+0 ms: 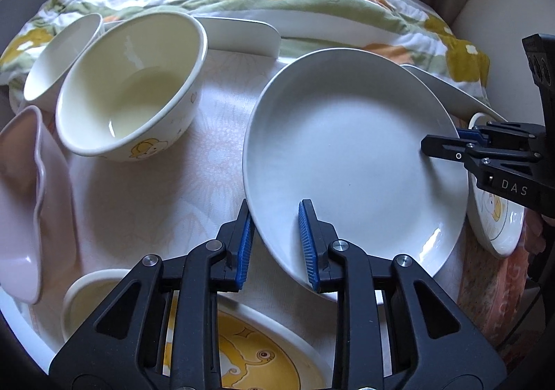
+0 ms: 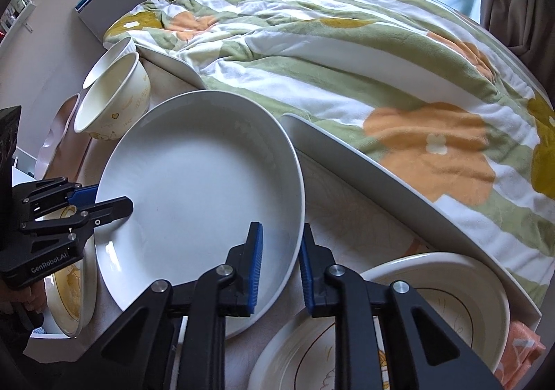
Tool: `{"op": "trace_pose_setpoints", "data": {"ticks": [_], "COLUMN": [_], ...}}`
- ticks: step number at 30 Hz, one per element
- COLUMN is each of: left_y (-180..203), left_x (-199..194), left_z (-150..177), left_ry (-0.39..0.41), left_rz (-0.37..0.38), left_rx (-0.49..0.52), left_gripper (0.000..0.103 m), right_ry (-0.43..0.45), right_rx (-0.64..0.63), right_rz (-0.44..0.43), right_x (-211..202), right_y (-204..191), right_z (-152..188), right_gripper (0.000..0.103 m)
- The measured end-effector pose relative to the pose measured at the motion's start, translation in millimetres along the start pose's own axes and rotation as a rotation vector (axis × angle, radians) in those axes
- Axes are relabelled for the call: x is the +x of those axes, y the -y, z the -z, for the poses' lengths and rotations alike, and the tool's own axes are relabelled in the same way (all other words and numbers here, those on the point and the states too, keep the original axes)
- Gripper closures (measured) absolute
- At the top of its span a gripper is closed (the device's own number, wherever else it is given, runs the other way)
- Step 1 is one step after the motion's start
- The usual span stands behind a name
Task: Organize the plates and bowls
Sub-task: 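Lift the plain white plate and lower it onto the yellow duck plate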
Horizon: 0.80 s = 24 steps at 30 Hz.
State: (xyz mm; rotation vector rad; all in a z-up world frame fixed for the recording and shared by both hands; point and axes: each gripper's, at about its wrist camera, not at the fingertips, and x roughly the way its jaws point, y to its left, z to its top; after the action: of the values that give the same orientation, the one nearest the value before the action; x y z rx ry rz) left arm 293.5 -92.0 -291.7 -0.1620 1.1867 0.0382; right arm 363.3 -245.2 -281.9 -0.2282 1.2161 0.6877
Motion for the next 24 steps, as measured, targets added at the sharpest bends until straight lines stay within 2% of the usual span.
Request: {"op": "trace_pose_setpoints", "data": {"ticks": [13,24], "left_y": [-6,-45], "left_x": [-34,-93], "left_z": [-2,23], "left_ry": [0.019,0.057], "left_rz": [0.013,0.079], "left_rx": [0.001,0.044], "left_gripper": [0.080,0.080], "right_ry": [0.038,0.089], "right_rx": [0.010,0.049], "right_rz": [0.033,0.043], "right_x": [-27,-70], "right_y": [-15,-70], "right_z": [-7,3], "right_gripper": [0.084,0.084]}}
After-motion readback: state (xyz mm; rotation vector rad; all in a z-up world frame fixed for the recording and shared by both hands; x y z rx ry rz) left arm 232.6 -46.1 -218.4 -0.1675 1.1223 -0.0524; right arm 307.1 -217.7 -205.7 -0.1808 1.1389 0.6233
